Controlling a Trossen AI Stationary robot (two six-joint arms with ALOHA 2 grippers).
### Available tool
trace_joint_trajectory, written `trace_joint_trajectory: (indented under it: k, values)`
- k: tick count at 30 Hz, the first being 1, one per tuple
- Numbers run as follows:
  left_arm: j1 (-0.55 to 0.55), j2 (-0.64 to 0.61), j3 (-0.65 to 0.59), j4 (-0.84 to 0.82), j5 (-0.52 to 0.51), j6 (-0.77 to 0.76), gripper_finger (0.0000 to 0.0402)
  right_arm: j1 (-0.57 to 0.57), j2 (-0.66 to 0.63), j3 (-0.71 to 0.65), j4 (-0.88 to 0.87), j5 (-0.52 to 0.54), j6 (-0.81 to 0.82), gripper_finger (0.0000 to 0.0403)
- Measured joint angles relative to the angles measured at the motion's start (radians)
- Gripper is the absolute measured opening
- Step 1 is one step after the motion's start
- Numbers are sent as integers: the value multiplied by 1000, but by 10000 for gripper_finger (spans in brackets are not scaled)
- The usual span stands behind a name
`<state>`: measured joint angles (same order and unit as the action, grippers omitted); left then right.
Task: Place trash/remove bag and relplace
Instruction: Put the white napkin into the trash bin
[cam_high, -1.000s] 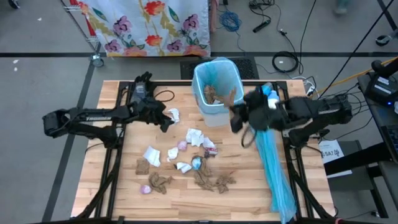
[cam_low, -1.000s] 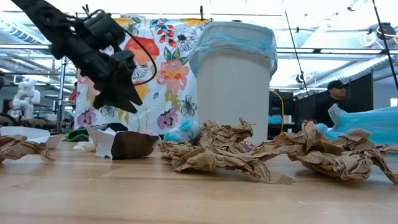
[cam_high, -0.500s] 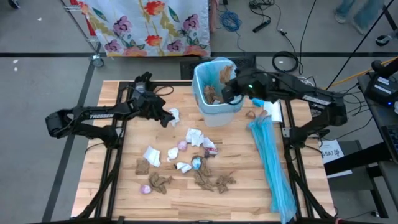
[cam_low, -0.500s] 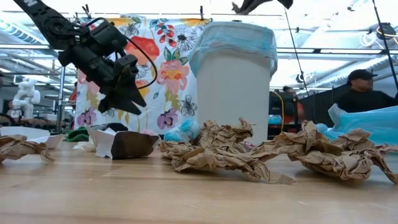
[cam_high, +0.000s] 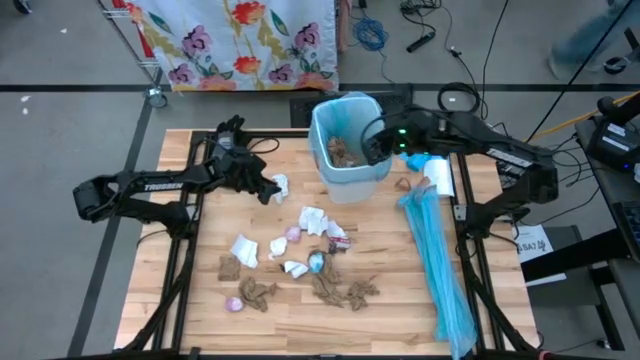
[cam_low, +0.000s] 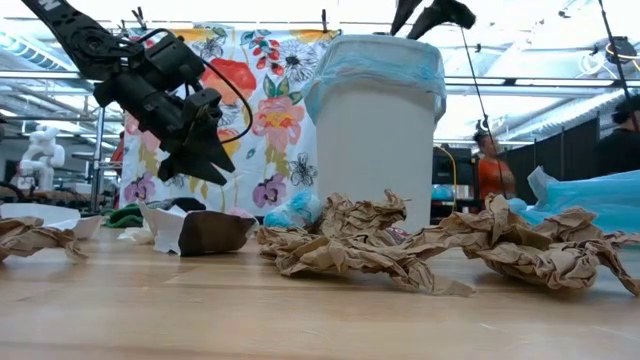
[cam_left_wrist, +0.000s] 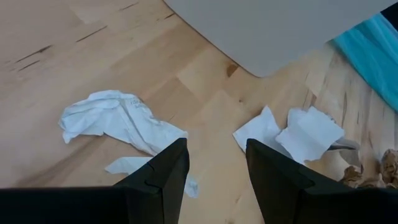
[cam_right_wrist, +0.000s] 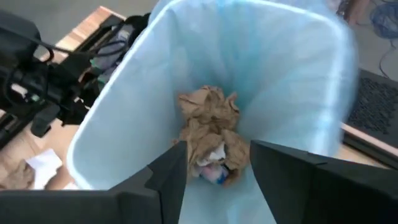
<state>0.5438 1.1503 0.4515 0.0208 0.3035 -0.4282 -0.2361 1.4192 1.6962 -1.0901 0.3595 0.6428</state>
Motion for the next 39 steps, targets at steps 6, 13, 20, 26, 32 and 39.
trace_joint_trajectory:
  k: [6, 13, 20, 26, 32, 39]
  values:
    - [0, 14, 1, 0, -46, 25, 164, 56, -84, 0, -111, 0, 104, 171]
    - [0, 75, 1, 5, -95, 79, 164, 141, -131, 0, -194, 3, 204, 171]
    - [-44, 155, 1, 34, -46, 172, 164, 187, -129, 0, -196, 8, 236, 171]
    - [-95, 224, 1, 27, -191, 231, 164, 206, -127, 0, -195, 10, 266, 171]
    - [-121, 266, 2, 30, -290, 207, 114, 219, -127, 0, -195, 12, 274, 171]
    - [-165, 185, 2, 18, -203, 99, 7, 219, -127, 0, -195, 12, 281, 171]
